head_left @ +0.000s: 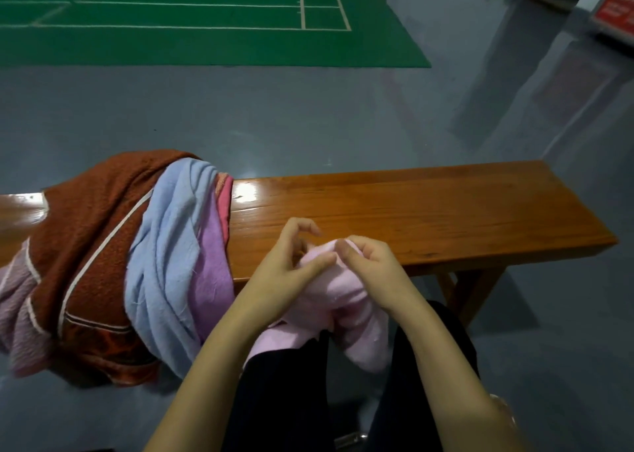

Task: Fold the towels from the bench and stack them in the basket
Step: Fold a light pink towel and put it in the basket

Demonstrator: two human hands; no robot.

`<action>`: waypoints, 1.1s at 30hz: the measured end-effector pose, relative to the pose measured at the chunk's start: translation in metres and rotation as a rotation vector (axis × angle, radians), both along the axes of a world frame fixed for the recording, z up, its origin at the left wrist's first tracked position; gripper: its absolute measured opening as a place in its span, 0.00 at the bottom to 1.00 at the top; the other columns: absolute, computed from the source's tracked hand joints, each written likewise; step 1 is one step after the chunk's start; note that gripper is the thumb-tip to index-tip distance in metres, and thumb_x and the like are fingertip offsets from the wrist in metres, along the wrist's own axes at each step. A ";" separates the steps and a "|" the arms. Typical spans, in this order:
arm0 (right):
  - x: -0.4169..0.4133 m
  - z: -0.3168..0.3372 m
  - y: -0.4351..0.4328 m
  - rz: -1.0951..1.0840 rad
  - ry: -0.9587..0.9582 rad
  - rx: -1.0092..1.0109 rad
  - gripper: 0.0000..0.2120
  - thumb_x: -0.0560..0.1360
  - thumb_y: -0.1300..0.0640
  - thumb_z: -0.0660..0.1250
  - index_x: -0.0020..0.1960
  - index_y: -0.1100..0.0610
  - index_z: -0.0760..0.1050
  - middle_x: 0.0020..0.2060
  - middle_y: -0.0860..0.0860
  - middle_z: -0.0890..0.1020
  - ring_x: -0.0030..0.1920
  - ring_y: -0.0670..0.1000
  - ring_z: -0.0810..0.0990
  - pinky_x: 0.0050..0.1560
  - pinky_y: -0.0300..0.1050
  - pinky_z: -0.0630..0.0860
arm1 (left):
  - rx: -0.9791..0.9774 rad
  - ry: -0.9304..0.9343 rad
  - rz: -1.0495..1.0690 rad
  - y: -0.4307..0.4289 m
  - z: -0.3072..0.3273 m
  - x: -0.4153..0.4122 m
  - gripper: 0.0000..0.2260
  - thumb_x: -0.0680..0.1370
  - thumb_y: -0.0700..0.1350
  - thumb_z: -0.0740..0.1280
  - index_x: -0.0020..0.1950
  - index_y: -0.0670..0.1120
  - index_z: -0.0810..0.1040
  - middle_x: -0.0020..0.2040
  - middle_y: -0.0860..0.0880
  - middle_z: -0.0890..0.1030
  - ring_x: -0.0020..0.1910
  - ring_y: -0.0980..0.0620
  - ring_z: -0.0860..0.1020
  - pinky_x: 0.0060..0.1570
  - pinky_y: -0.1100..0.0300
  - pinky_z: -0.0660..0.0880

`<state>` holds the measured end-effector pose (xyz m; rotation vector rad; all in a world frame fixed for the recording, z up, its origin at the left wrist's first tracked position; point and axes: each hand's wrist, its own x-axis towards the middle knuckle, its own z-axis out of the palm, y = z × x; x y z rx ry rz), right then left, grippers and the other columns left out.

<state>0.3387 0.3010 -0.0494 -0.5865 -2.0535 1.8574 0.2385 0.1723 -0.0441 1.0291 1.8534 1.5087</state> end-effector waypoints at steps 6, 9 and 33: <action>0.000 0.000 0.002 0.001 -0.025 -0.098 0.17 0.76 0.49 0.65 0.49 0.62 0.82 0.46 0.60 0.84 0.45 0.49 0.79 0.50 0.46 0.74 | -0.145 0.425 0.168 0.000 0.000 -0.004 0.13 0.76 0.43 0.70 0.38 0.57 0.71 0.33 0.57 0.76 0.35 0.63 0.74 0.36 0.71 0.68; 0.001 0.003 0.003 0.031 -0.011 0.051 0.04 0.73 0.59 0.71 0.47 0.57 0.79 0.43 0.48 0.81 0.44 0.42 0.78 0.47 0.37 0.74 | -0.136 0.396 0.166 -0.001 0.005 -0.001 0.12 0.76 0.43 0.69 0.38 0.58 0.71 0.34 0.57 0.78 0.35 0.66 0.74 0.37 0.72 0.67; 0.000 0.016 0.004 -0.153 0.078 0.064 0.04 0.74 0.57 0.69 0.49 0.53 0.78 0.30 0.41 0.79 0.29 0.36 0.73 0.33 0.28 0.68 | -0.103 0.256 0.314 -0.040 0.005 -0.040 0.11 0.76 0.48 0.65 0.37 0.43 0.77 0.31 0.54 0.74 0.32 0.63 0.68 0.35 0.67 0.67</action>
